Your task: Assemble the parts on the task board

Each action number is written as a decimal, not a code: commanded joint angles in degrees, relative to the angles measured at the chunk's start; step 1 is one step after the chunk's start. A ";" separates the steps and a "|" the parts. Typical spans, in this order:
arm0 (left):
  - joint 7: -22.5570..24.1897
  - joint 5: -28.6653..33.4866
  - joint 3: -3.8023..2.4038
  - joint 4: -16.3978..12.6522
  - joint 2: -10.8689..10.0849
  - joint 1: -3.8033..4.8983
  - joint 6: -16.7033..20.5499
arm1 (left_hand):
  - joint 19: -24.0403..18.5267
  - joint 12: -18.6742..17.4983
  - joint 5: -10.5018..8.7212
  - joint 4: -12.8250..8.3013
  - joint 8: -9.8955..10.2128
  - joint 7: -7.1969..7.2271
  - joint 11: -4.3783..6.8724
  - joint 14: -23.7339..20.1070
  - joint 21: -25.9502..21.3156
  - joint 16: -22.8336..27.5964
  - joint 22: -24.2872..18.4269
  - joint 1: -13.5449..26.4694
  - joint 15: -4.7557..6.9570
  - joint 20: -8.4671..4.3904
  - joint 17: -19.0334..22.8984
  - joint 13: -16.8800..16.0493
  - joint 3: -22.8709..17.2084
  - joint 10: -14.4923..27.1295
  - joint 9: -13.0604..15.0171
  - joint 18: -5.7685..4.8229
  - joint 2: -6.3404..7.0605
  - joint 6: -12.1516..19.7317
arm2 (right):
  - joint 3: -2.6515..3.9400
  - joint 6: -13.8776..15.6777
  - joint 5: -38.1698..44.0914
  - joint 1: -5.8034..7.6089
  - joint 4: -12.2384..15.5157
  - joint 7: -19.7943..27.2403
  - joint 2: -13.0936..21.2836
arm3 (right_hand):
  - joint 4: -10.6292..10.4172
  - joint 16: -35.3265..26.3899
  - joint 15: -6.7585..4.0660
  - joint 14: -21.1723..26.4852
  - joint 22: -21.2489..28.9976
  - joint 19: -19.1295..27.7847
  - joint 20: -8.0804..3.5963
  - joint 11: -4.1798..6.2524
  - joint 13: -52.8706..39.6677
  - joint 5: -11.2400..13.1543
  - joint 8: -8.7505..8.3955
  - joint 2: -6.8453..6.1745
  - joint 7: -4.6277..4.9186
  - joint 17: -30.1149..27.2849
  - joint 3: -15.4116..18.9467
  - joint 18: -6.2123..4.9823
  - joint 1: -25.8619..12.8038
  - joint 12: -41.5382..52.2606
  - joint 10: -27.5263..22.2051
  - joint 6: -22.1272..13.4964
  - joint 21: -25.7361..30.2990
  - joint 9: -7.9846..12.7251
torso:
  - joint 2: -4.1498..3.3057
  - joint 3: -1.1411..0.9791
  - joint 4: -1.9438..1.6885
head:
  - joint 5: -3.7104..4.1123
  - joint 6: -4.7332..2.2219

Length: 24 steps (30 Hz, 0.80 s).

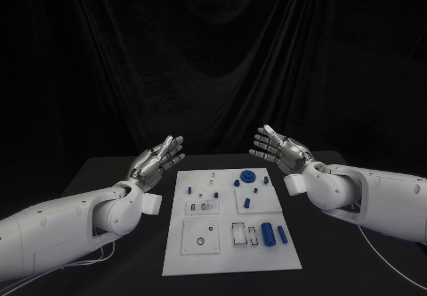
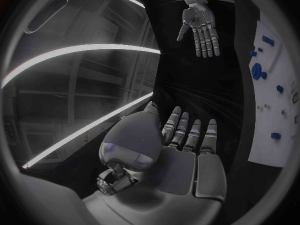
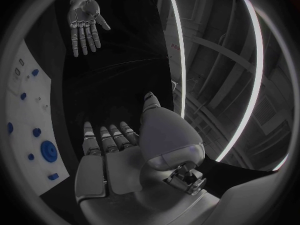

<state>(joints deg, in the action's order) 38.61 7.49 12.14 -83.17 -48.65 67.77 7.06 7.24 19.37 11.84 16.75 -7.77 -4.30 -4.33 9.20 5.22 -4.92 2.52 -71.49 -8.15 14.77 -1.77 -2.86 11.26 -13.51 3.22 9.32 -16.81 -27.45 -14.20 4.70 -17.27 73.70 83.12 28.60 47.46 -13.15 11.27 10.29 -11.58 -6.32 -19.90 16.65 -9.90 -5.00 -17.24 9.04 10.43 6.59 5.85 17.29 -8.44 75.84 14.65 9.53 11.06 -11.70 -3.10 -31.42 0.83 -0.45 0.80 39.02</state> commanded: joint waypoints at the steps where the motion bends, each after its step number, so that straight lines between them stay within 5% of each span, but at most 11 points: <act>1: 7.34 -2.52 -0.06 -0.64 -1.11 -0.03 -2.24 | -0.34 -0.71 0.44 0.03 0.12 0.28 -0.30 -0.58 -0.29 0.47 -0.21 -0.75 0.19 -0.17 0.14 0.13 -0.18 0.50 -0.13 1.16 0.02 0.17 | 0.06 1.10 3.81 0.90 0.18 1.67 0.87 | -1.77 8.28 1.30 -10.12 -1.88 -10.78 0.06 -0.74 -1.42 1.33 2.64 -0.72 0.87 2.76 0.86 -0.59 1.31 7.10 3.46 2.27 -4.88 -0.43 | -0.20 0.23 -0.12 | -0.15 0.73; 2: 7.51 -2.62 -0.06 -0.99 -1.65 -0.03 -2.41 | 0.52 -0.75 0.64 0.07 0.18 -0.09 -0.59 1.21 0.29 -0.31 0.01 -1.13 0.00 -0.11 -0.21 0.10 -0.42 0.40 -0.14 1.19 -0.01 0.04 | 0.06 1.56 4.30 1.32 0.28 1.61 1.15 | -1.89 10.27 2.02 -13.64 -2.28 -15.20 -0.03 -1.90 -1.69 0.75 4.04 -1.03 0.34 2.78 0.81 -0.57 2.76 10.53 5.07 3.52 -6.52 -0.56 | -0.23 0.28 -0.14 | -0.28 1.19; 4: 7.90 -2.77 -0.06 -1.87 -2.88 -0.01 -2.40 | 7.94 -0.13 0.61 0.09 0.13 -0.57 -0.89 7.70 5.14 -2.85 1.91 -1.49 -0.24 -0.16 -1.29 -0.05 -0.68 -1.11 -0.06 1.15 0.03 -1.18 | 0.06 2.70 5.51 2.51 0.65 0.86 1.94 | -1.91 10.77 2.00 -14.75 -2.15 -16.60 -0.02 -2.07 -1.55 0.05 4.53 -1.12 0.67 2.45 0.74 -0.67 3.63 12.03 5.42 3.79 -6.75 -0.47 | -0.26 0.37 -0.18 | -0.48 2.00; 7: 8.40 -2.88 -0.06 -2.82 -4.23 0.06 -2.31 | 9.65 0.18 0.74 0.11 0.18 -0.56 -0.74 10.58 6.18 -3.83 2.20 -1.54 -0.46 -0.10 -1.67 -0.11 -0.59 -1.97 -0.03 1.02 0.05 -1.62 | 0.06 4.79 8.09 4.55 0.88 -0.07 2.84 | 0.11 13.84 1.89 -21.94 -2.42 -21.47 -0.18 -1.92 -1.35 -4.27 7.21 -1.41 1.24 2.55 -0.31 -0.86 7.84 15.62 7.73 6.54 -8.45 -0.76 | -0.48 0.52 -0.33 | -0.76 3.59; 8: 8.51 -2.91 -0.06 -3.09 -4.59 0.09 -2.30 | 9.58 0.15 0.87 0.10 0.21 -0.46 -0.79 10.51 6.13 -3.76 2.16 -1.55 -0.45 -0.12 -1.64 -0.11 -0.61 -1.99 -0.04 1.01 0.02 -1.59 | 0.06 6.03 9.38 5.25 0.94 -0.30 3.09 | 1.09 15.11 1.26 -24.92 -2.54 -22.87 -0.24 -1.28 -1.43 -7.65 9.24 -1.39 2.36 2.84 -0.93 -0.88 9.59 16.51 9.05 9.24 -8.98 -1.29 | -0.53 0.56 -0.35 | -0.76 3.88; 10: 8.57 -2.95 -0.07 -3.71 -5.31 0.17 -2.30 | 9.41 0.12 0.99 0.11 0.24 -0.43 -0.84 10.23 6.01 -3.59 2.10 -1.53 -0.46 -0.12 -1.58 -0.11 -0.64 -2.00 -0.04 0.98 -0.01 -1.57 | 0.06 9.50 13.38 6.75 1.28 -1.40 3.76 | 3.25 18.17 -1.47 -33.25 -3.62 -29.04 -1.80 -0.50 -1.78 -15.38 14.23 -1.31 2.15 3.55 -2.60 -2.31 13.65 19.20 14.23 16.53 -12.00 -2.61 | -0.64 0.66 -0.43 | -0.79 4.84; 11: 8.48 -2.97 -0.07 -4.05 -5.65 0.24 -2.41 | 9.20 0.14 1.09 0.11 0.27 -0.43 -0.93 10.00 5.87 -3.43 2.02 -1.53 -0.51 -0.10 -1.52 -0.12 -0.68 -2.06 -0.05 0.94 -0.02 -1.57 | 0.06 11.33 16.09 7.54 1.53 -2.48 4.18 | 3.94 19.07 -3.31 -38.82 -4.36 -33.45 -4.24 0.03 -1.61 -17.12 15.54 -1.26 2.27 3.58 -3.48 -1.81 15.58 20.87 18.80 19.84 -14.13 -2.84 | -0.73 0.72 -0.50 | -0.78 5.27; 13: 8.26 -2.98 -0.07 -4.55 -6.11 0.43 -2.80 | 9.16 0.15 1.13 0.12 0.29 -0.47 -0.98 9.88 5.85 -3.34 1.99 -1.51 -0.54 -0.09 -1.49 -0.13 -0.70 -2.11 -0.05 0.92 -0.03 -1.57 | 0.06 14.03 20.97 8.71 1.95 -4.82 4.84 | 4.69 18.03 -4.84 -42.54 -4.84 -36.07 -5.61 0.82 -0.42 -18.65 15.64 -1.59 2.05 2.93 -4.85 -2.18 18.25 20.45 22.08 22.39 -15.50 -2.48 | -0.84 0.77 -0.60 | -0.76 6.06; 16: 7.89 -2.63 -0.07 -5.46 -6.90 1.14 -4.33 | 8.40 0.11 1.31 0.12 0.44 -0.90 -1.75 8.96 5.35 -2.62 1.66 -1.33 -0.89 0.15 -1.25 -0.15 -0.88 -2.50 -0.05 0.79 -0.02 -1.60 | 0.06 17.23 32.25 10.75 2.53 -11.39 5.58 | 3.37 18.60 -7.45 -52.67 -7.40 -42.14 -8.21 1.99 1.57 -15.37 14.23 -3.21 2.06 3.06 -6.25 -2.14 20.23 17.58 27.44 25.89 -20.68 -1.18 | -1.46 0.96 -0.90 | -0.74 7.34; 20: 7.94 -3.32 -0.06 -6.51 -7.77 2.23 -5.76 | 7.28 -1.02 1.42 0.03 1.01 -0.75 -2.61 7.57 4.65 -1.65 1.24 -1.44 -1.34 0.54 -0.99 -0.01 -0.39 -1.80 -0.17 0.70 0.32 -0.56 | 0.06 16.66 49.92 12.43 2.63 -19.49 5.67 | 0.01 24.42 -9.62 -60.89 -10.75 -47.92 -9.96 3.23 1.47 -4.49 13.10 -4.44 1.46 6.10 -5.87 -2.07 19.10 15.05 30.27 27.81 -26.50 -0.74 | -2.72 1.39 -1.40 | -0.67 7.98; 24: 8.13 -4.06 -0.06 -7.34 -8.24 3.19 -6.34 | 7.14 -1.26 1.47 -0.01 1.13 -0.64 -2.67 7.48 4.57 -1.53 1.17 -1.66 -1.45 0.65 -0.98 0.01 -0.21 -1.67 -0.18 0.71 0.42 -0.34 | 0.06 13.66 67.68 13.18 2.58 -26.58 5.14 | -2.97 33.81 -10.96 -63.70 -15.77 -50.78 -11.39 4.12 1.37 -1.39 10.47 -6.59 0.11 11.82 -5.71 -1.97 18.26 12.12 32.69 29.90 -33.28 -0.77 | -3.90 1.74 -2.03 | -0.25 8.35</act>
<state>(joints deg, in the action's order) 38.81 4.51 12.12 -90.09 -56.89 70.62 3.09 14.76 18.36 13.07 16.90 -6.93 -4.93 -6.62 17.08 10.09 -6.63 3.77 -72.84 -9.50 15.57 -2.83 -2.91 10.79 -15.31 3.09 9.78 -16.50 -28.24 -14.15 18.54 28.19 86.73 85.56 12.47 52.75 -15.75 43.76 -0.37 -75.10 -21.36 -70.45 5.42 -5.74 -3.54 -18.97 20.00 4.28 6.93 16.86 11.58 -9.87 94.15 27.23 41.84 40.77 -44.06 -3.89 -34.17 2.21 -1.88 0.35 47.16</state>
